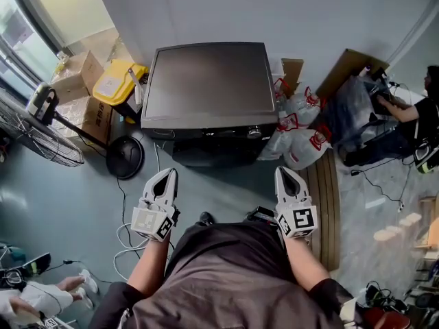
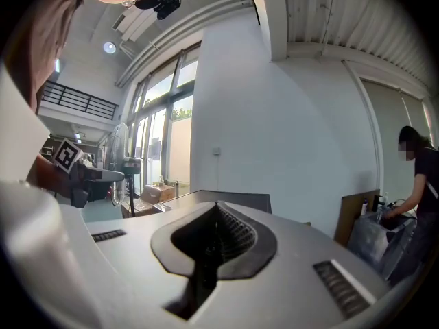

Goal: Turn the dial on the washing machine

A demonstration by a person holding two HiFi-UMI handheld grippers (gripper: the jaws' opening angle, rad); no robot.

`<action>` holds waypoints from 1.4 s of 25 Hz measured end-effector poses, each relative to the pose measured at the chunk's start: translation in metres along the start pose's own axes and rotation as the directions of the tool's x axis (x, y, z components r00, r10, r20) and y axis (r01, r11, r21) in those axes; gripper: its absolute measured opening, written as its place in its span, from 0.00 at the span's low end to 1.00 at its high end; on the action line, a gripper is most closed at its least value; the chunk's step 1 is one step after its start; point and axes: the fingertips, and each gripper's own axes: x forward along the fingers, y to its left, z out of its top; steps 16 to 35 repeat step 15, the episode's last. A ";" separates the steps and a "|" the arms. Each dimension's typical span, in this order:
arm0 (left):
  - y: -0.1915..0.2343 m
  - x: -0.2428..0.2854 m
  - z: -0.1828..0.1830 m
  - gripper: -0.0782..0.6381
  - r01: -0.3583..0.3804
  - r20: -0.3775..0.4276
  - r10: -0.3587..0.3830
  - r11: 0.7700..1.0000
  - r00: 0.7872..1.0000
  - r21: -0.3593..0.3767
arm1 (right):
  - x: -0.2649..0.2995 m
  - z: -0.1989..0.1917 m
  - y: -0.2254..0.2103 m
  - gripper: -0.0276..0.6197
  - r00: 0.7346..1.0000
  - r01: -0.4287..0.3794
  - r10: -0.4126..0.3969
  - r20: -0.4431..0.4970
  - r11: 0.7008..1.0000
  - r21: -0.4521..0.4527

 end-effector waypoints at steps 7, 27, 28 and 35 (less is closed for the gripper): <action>0.002 0.003 -0.001 0.13 -0.005 0.016 0.005 1.000 1.000 -0.014 | 0.005 -0.006 0.012 0.08 0.998 -0.059 0.058 -0.017 0.998 -0.027; -0.001 0.011 -0.006 0.13 0.009 -0.008 -0.009 1.000 1.000 -0.022 | 0.005 -0.013 0.009 0.08 0.997 -0.065 0.065 -0.048 0.998 -0.009; -0.001 0.011 -0.006 0.13 0.009 -0.008 -0.009 1.000 1.000 -0.022 | 0.005 -0.013 0.009 0.08 0.997 -0.065 0.065 -0.048 0.998 -0.009; -0.001 0.011 -0.006 0.13 0.009 -0.008 -0.009 1.000 1.000 -0.022 | 0.005 -0.013 0.009 0.08 0.997 -0.065 0.065 -0.048 0.998 -0.009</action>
